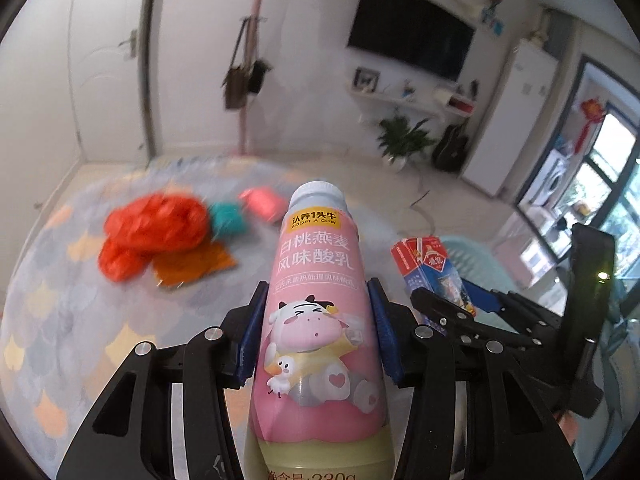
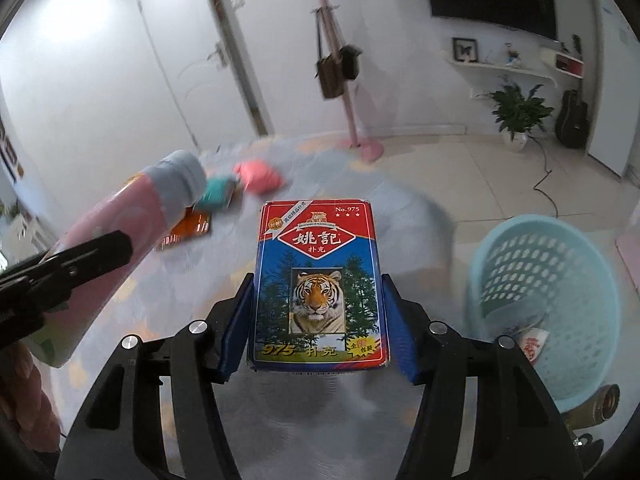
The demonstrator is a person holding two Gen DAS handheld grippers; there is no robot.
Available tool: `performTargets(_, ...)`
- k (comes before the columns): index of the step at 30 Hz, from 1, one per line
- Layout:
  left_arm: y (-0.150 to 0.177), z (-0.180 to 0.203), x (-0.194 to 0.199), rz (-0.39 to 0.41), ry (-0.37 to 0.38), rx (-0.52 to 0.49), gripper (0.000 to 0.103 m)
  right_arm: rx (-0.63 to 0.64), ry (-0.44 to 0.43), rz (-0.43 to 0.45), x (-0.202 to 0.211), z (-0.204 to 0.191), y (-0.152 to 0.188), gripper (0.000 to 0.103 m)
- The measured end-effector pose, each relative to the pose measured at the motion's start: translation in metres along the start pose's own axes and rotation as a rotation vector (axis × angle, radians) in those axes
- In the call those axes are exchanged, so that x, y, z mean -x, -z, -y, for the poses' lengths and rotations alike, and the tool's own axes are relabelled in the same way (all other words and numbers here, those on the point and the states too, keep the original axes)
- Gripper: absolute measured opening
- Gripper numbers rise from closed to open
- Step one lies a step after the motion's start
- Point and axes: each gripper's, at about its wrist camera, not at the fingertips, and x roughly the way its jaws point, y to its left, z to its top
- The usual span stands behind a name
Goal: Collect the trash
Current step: 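Carry the yogurt bottle and card box over the basket and open both tools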
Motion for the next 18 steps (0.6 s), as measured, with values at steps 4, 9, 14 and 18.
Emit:
performTargets(4, -0.018, 0.032, 0.009, 0.057, 0.073, -0.03, 0.047, -0.051, 0.031, 0.077, 0.034, 0.032, -0.014, 0.056)
performTargets(9, -0.037, 0.079, 0.002, 0.084, 0.137, -0.082, 0.047, -0.13, 0.088, 0.154, 0.072, 0.082, -0.025, 0.056)
performTargets(14, -0.049, 0.13, -0.02, 0.077, 0.219, -0.116, 0.047, -0.201, 0.188, 0.199, 0.098, 0.135, -0.025, 0.056)
performTargets(18, -0.048, 0.157, -0.05, 0.036, 0.263, -0.131, 0.047, -0.27, 0.244, 0.167, 0.098, 0.175, -0.015, 0.056)
